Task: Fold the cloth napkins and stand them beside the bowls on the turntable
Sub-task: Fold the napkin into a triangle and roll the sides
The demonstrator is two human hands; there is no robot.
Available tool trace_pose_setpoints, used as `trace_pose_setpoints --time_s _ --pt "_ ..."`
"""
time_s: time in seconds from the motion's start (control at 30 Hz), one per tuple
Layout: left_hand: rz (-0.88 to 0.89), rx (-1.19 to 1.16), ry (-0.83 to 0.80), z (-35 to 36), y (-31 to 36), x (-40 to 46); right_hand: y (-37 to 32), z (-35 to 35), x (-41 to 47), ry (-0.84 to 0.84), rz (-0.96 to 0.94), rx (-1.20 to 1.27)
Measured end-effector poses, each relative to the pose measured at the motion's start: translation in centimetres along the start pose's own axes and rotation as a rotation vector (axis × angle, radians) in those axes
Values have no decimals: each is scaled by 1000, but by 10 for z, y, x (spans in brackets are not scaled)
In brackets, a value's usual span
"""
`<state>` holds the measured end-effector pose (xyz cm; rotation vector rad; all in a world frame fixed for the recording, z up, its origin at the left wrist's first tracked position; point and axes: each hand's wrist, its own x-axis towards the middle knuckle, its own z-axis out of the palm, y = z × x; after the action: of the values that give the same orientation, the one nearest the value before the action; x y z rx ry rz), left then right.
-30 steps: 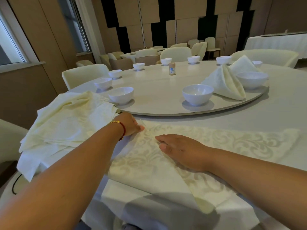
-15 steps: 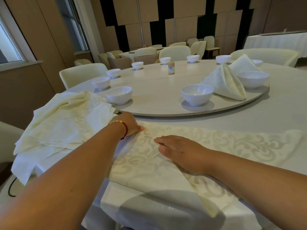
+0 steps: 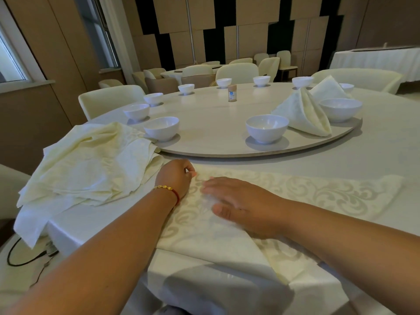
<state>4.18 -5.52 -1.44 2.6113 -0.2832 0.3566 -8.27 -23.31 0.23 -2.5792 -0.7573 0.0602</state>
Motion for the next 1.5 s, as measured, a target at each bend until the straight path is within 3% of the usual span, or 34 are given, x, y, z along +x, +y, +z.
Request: trace_pose_setpoints --time_s 0.1,0.27,0.47,0.67,0.8,0.9,0.97,1.1,1.5 --pt "22 24 -21 0 1 1 -11 6 0 -133 -229 -70" --pt "24 46 7 0 0 0 -17 12 -17 -361 -266 -112" --pt "44 55 30 1 1 -1 -17 4 -47 -416 -283 -165" --pt "79 98 -22 -2 4 -9 -6 7 -57 -344 -246 87" --pt "117 152 -139 -3 -1 -21 1 -10 -47 -255 12 453" --pt "93 187 -195 -5 0 -27 25 -34 -27 87 134 132" --pt "88 186 -212 -6 2 -28 47 -50 -13 188 277 -87" --pt "81 170 -226 -6 2 -29 88 -61 -3 107 546 -180" --pt "69 136 -208 -4 0 -28 114 -100 -34 -142 704 -238"
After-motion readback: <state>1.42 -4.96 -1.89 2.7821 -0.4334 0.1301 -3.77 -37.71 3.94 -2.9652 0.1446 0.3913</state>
